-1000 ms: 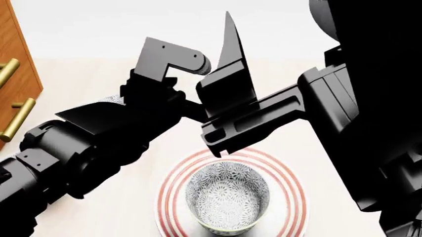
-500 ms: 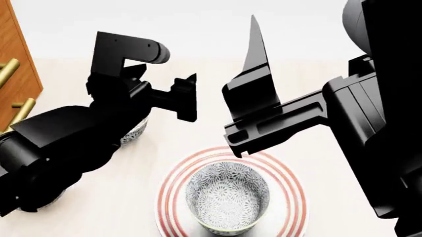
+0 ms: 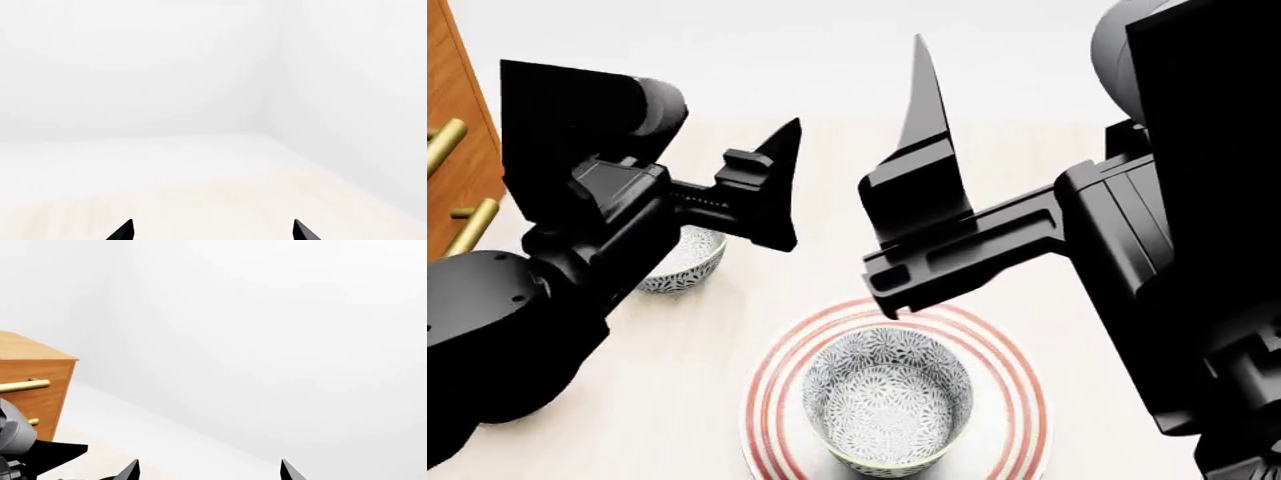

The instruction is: Put the bowl at the front on the plate.

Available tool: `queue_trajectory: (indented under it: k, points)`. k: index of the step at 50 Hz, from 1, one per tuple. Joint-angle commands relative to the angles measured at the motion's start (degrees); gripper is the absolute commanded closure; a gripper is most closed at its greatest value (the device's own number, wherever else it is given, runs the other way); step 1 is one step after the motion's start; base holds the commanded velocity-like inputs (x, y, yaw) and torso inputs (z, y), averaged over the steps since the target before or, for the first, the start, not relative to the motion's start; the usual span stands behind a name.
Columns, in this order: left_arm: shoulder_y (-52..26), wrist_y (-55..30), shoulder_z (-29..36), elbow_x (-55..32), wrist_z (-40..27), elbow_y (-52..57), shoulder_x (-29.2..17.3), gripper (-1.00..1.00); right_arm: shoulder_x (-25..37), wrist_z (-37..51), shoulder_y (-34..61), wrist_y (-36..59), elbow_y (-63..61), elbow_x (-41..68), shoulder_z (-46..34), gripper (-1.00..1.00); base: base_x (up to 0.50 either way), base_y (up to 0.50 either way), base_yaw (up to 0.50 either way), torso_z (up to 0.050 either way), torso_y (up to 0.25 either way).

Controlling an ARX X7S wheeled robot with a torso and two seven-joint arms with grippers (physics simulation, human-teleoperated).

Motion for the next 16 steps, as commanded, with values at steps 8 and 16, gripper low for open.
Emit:
queue_trajectory:
  k: [8, 16]
  points:
    - [2.3, 3.6, -1.2, 3.2, -7.8, 16.0, -7.6, -1.0, -0.9, -1.9, -3.0, -1.6, 0.2, -3.4, -0.3, -1.0, 0.0, 0.0, 0.0, 0.0, 0.0]
    - [4.2, 6.0, -1.8, 5.8, -10.9, 22.2, -10.6, -1.0, -1.5, -2.8, -5.6, -3.1, 0.0, -5.6, -0.6, -1.0, 0.0, 0.0, 0.0, 0.0, 0.0]
